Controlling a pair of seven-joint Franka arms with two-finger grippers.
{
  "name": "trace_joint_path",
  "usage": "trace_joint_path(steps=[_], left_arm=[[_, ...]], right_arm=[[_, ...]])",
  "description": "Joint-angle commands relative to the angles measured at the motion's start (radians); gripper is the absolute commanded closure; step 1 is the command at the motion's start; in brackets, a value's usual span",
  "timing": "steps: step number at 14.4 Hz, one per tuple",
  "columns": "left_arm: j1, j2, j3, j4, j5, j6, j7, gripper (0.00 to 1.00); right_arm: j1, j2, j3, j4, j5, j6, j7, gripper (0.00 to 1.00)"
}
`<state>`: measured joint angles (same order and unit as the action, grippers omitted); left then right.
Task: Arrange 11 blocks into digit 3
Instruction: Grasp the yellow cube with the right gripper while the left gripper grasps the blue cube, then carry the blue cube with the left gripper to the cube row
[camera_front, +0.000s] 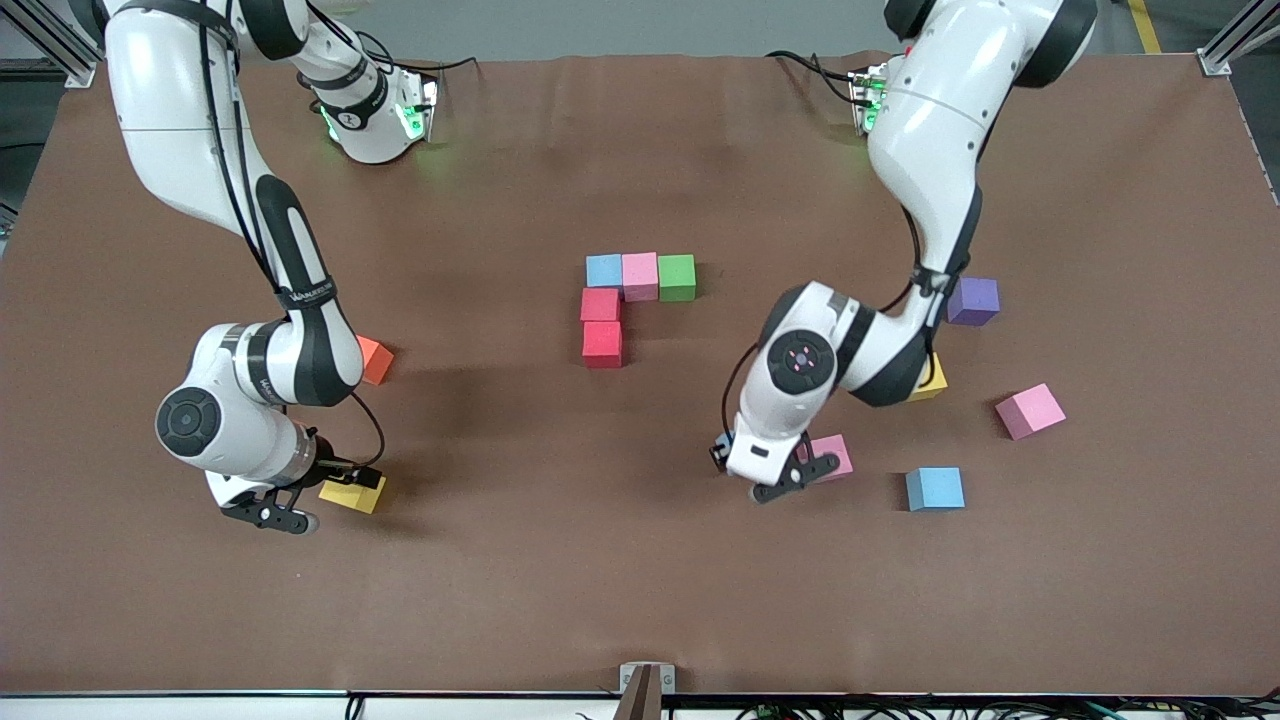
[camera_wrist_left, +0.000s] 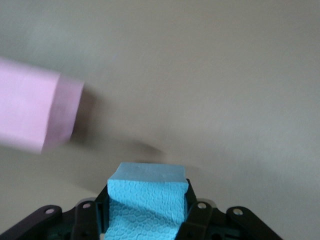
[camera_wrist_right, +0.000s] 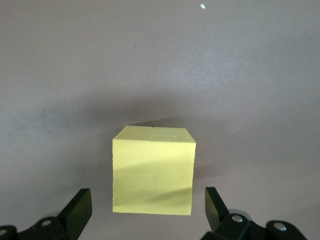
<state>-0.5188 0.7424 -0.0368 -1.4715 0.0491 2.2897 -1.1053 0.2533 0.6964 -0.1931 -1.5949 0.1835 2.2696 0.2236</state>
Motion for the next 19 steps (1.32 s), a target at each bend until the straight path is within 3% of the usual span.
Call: trace_joint_path(steps=[1, 4, 10, 14, 19], left_arm=[[-0.032, -0.126, 0.009, -0.171, 0.002, 0.005, -0.302, 0.87], [-0.107, -0.117, 0.015, -0.174, 0.005, 0.005, -0.708, 0.87], [-0.228, -0.064, 0.011, -0.133, 0.173, 0.005, -1.367, 0.87], [-0.296, -0.037, 0.015, -0.127, 0.173, 0.005, -1.548, 0.87], [-0.320, -0.035, 0.012, -0.107, 0.173, -0.001, -1.619, 0.87]], right_arm=[[-0.003, 0.006, 0.006, -0.013, 0.010, 0.018, -0.016, 0.00], [-0.003, 0.015, 0.006, -0.011, 0.011, 0.030, -0.015, 0.01], [-0.005, 0.034, 0.004, -0.003, 0.013, 0.050, -0.009, 0.12], [-0.008, 0.037, 0.006, 0.010, 0.013, 0.050, -0.006, 0.14], [-0.006, 0.040, 0.004, 0.018, 0.011, 0.051, -0.012, 0.19]])
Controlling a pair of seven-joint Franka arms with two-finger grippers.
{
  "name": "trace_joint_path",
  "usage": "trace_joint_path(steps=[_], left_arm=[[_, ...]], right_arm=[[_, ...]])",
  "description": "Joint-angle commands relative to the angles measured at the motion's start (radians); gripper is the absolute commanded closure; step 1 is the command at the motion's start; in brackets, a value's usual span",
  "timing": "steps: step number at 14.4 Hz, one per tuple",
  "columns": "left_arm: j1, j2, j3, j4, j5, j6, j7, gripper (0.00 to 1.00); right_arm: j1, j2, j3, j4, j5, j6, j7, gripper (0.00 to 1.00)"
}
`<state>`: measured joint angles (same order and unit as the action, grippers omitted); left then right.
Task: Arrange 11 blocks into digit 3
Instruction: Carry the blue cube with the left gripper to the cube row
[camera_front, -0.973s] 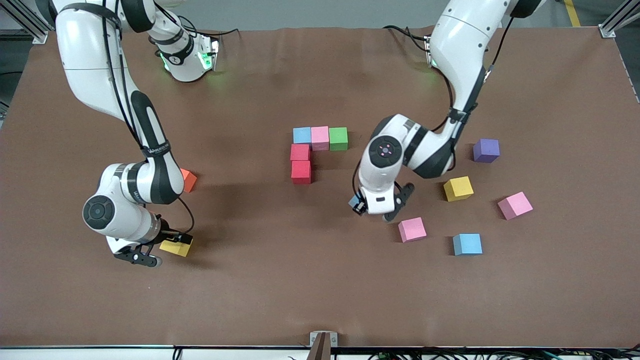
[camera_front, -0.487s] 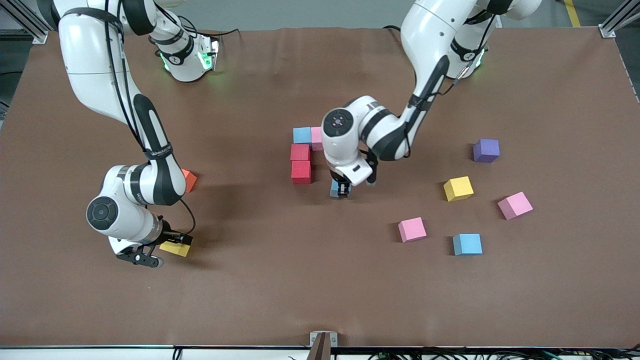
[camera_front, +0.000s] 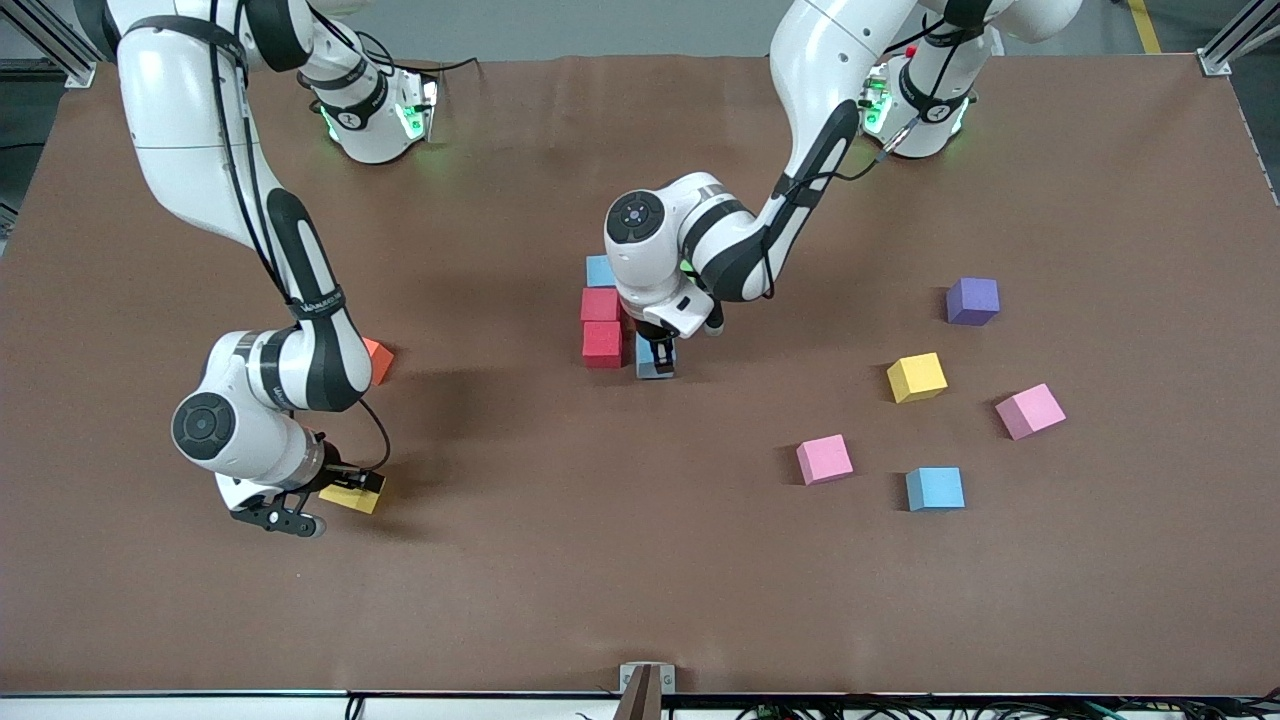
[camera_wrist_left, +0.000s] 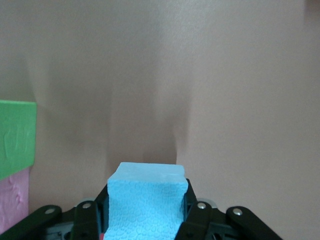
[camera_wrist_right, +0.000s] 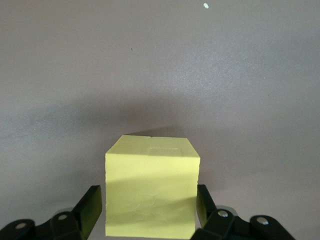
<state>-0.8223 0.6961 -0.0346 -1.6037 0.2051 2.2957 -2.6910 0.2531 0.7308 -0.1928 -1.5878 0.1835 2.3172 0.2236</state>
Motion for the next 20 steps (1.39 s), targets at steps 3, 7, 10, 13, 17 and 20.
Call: trace_joint_path(steps=[3, 7, 10, 13, 17, 20], left_arm=[[-0.029, 0.029, 0.010, 0.030, 0.017, -0.007, -0.033, 0.87], [-0.041, 0.062, 0.010, 0.047, 0.040, -0.010, -0.026, 0.87], [-0.050, 0.063, 0.010, 0.057, 0.043, -0.028, -0.024, 0.87], [-0.063, 0.065, 0.010, 0.057, 0.043, -0.044, -0.007, 0.87], [-0.064, 0.066, 0.010, 0.057, 0.043, -0.045, -0.004, 0.87], [-0.063, 0.069, 0.010, 0.059, 0.039, -0.045, -0.003, 0.87]], right_arm=[[-0.008, 0.007, 0.004, 0.015, 0.011, 0.004, -0.012, 0.26], [-0.008, 0.007, 0.004, 0.015, 0.011, 0.004, -0.018, 0.35], [-0.002, 0.006, 0.004, 0.015, -0.031, 0.001, -0.018, 0.42], [0.029, -0.004, 0.006, 0.015, -0.039, 0.001, -0.006, 0.46], [0.100, -0.022, 0.006, 0.041, -0.048, -0.016, -0.010, 0.46], [0.129, -0.028, 0.006, 0.075, -0.045, -0.090, -0.018, 0.46]])
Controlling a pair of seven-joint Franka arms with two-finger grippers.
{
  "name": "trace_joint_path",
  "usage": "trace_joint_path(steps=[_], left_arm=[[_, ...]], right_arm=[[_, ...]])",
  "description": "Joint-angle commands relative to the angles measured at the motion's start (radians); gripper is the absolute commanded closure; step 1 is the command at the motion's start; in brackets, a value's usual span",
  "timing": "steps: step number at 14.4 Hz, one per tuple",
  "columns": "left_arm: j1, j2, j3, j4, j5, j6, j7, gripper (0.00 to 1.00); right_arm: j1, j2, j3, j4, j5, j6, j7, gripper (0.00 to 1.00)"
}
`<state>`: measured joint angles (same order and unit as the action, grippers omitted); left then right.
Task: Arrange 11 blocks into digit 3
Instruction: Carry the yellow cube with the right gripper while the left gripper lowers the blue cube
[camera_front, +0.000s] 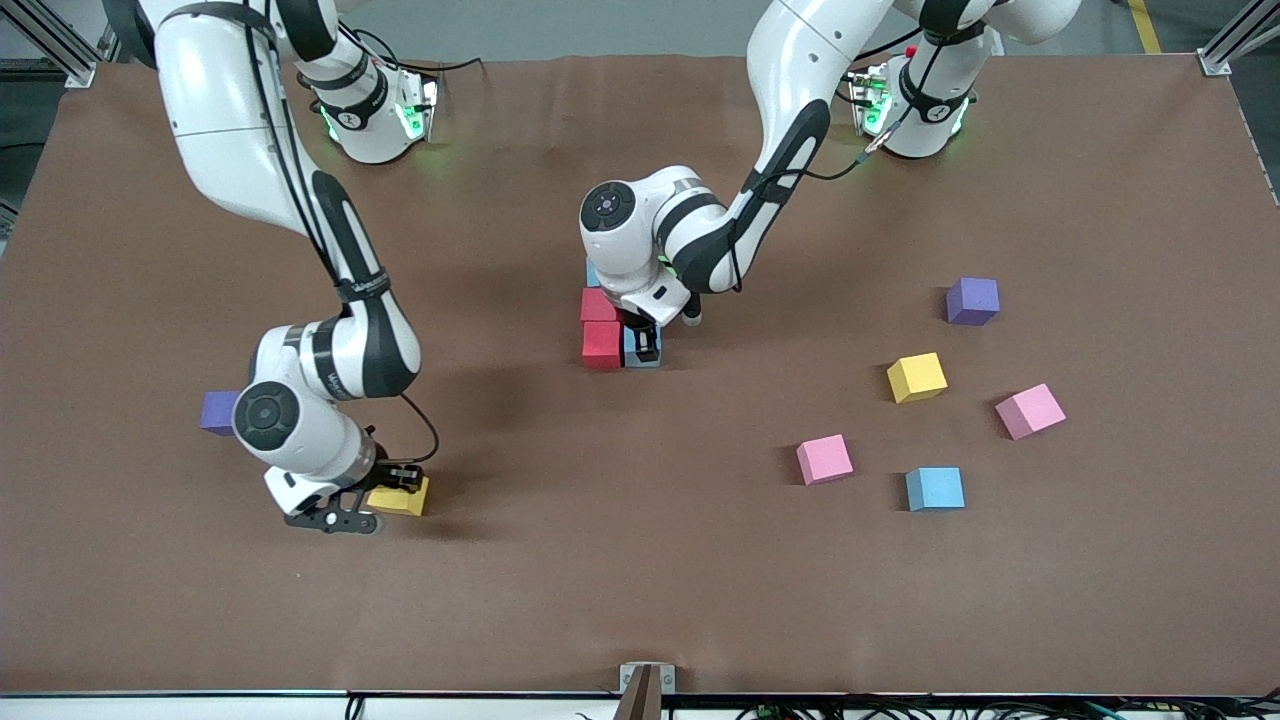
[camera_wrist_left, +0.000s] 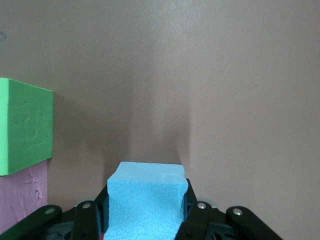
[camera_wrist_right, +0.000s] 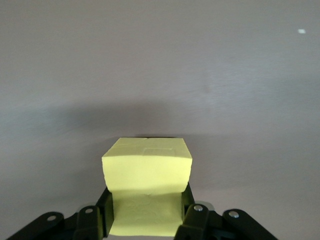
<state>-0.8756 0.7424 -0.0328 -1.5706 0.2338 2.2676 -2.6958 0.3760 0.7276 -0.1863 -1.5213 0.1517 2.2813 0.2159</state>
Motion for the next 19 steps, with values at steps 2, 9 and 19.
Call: trace_joint_path(steps=[2, 9, 19], left_arm=[[-0.010, 0.041, 0.008, 0.053, 0.012, -0.019, 0.001, 0.87], [-0.008, 0.071, 0.011, 0.084, 0.009, -0.019, 0.001, 0.87], [-0.008, 0.072, 0.011, 0.093, 0.015, -0.019, 0.016, 0.00]], right_arm=[[0.052, -0.027, 0.001, 0.038, -0.018, -0.136, -0.010, 0.46], [0.188, -0.030, 0.004, 0.102, -0.011, -0.240, 0.000, 0.50], [0.317, 0.007, 0.010, 0.170, 0.067, -0.247, 0.261, 0.51]])
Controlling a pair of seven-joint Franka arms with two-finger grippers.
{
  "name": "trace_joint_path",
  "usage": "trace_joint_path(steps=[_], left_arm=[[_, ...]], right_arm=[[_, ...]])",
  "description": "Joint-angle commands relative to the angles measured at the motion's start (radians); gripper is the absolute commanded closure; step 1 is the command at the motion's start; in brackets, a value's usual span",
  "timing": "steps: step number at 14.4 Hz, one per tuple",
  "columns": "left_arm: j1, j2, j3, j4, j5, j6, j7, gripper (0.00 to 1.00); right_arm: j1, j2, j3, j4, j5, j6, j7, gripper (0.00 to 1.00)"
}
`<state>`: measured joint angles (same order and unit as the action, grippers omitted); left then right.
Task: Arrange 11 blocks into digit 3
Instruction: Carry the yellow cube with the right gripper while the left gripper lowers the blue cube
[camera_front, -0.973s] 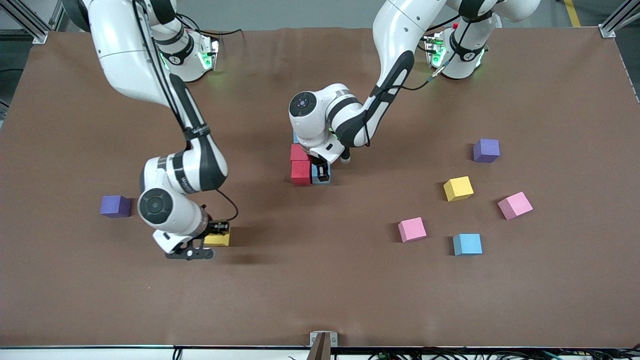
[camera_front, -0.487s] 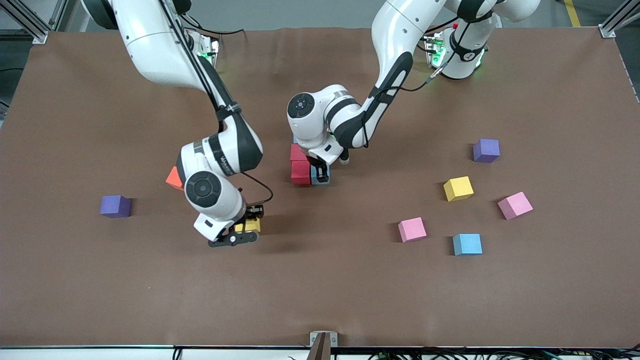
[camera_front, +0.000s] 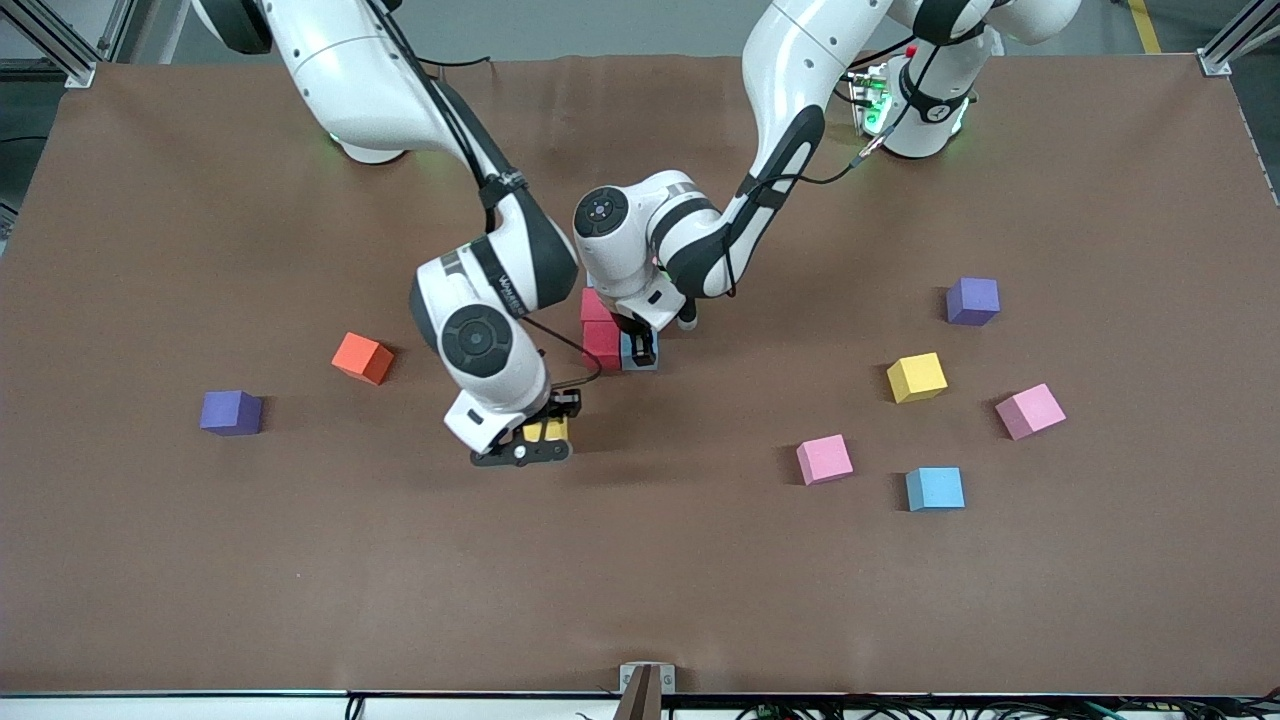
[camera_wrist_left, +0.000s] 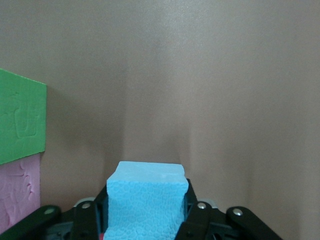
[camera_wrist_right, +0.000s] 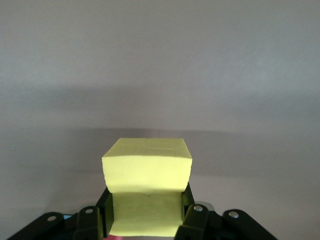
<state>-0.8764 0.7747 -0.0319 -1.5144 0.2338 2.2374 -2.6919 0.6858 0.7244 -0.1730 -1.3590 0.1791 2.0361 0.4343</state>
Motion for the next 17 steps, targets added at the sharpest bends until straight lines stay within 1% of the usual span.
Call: trace_joint_path(steps=[1, 4, 7, 9, 13, 15, 17], left_arm=[[-0.007, 0.035, 0.010, 0.037, 0.015, 0.010, 0.024, 0.00], [-0.010, 0.025, 0.010, 0.027, 0.022, -0.019, 0.041, 0.00], [-0.006, -0.027, 0.009, -0.015, 0.022, -0.054, 0.076, 0.00], [-0.001, -0.078, 0.009, -0.062, 0.022, -0.053, 0.099, 0.00], [0.011, -0.210, 0.010, -0.202, 0.024, -0.042, 0.203, 0.00], [0.056, -0.262, 0.010, -0.246, 0.033, -0.041, 0.288, 0.00], [0.115, -0.291, 0.009, -0.257, 0.051, -0.041, 0.386, 0.00]], right_arm=[[0.008, 0.013, -0.002, 0.008, 0.043, -0.002, 0.043, 0.51], [0.014, 0.021, -0.003, 0.006, 0.043, -0.002, 0.043, 0.51], [0.015, 0.026, -0.002, 0.006, 0.043, 0.003, 0.043, 0.51], [0.015, 0.027, -0.002, 0.006, 0.043, 0.003, 0.043, 0.51], [0.015, 0.030, -0.002, 0.006, 0.045, 0.004, 0.046, 0.51], [0.021, 0.041, -0.002, 0.005, 0.048, 0.010, 0.047, 0.51], [0.024, 0.052, -0.002, 0.005, 0.053, 0.013, 0.047, 0.51]])
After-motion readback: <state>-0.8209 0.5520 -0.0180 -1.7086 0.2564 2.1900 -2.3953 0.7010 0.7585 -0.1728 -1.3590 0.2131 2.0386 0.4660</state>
